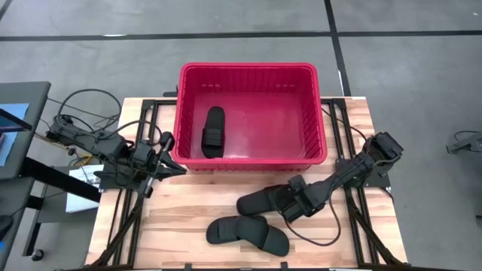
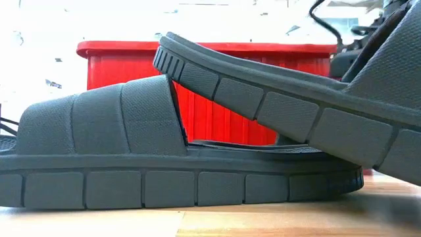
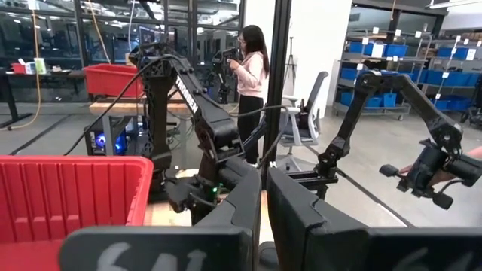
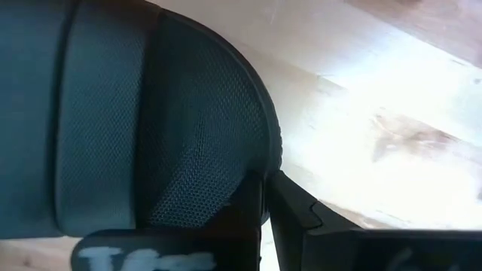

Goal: Pick and place slides into bin
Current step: Put the top slide into the organizer bin

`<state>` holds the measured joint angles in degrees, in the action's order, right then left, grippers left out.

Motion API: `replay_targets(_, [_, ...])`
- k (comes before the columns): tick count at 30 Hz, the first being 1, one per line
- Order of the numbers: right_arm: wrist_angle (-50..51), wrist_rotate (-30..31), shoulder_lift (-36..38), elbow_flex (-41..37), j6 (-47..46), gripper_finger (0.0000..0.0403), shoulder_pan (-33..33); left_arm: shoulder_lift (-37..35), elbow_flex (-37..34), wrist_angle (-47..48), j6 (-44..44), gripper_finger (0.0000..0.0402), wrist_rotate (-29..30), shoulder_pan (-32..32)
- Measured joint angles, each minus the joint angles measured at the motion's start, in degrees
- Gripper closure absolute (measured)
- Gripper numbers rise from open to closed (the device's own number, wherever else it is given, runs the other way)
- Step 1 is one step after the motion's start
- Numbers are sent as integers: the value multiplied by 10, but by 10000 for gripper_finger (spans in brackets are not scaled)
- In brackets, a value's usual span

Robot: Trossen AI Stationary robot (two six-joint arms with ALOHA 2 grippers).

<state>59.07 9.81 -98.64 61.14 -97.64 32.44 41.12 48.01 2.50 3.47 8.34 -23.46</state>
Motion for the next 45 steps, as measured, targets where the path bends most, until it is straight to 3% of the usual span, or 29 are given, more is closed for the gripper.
replay_targets(18, [89,82,90,2,-117,402,57,0,0,7,-2,386,0,0])
replay_targets(37, [123,175,202,3,-114,402,88,2,0,19,1,386,28,0])
replay_targets(45, [122,207,239,28,-69,402,111,2,0,21,4,386,28,0])
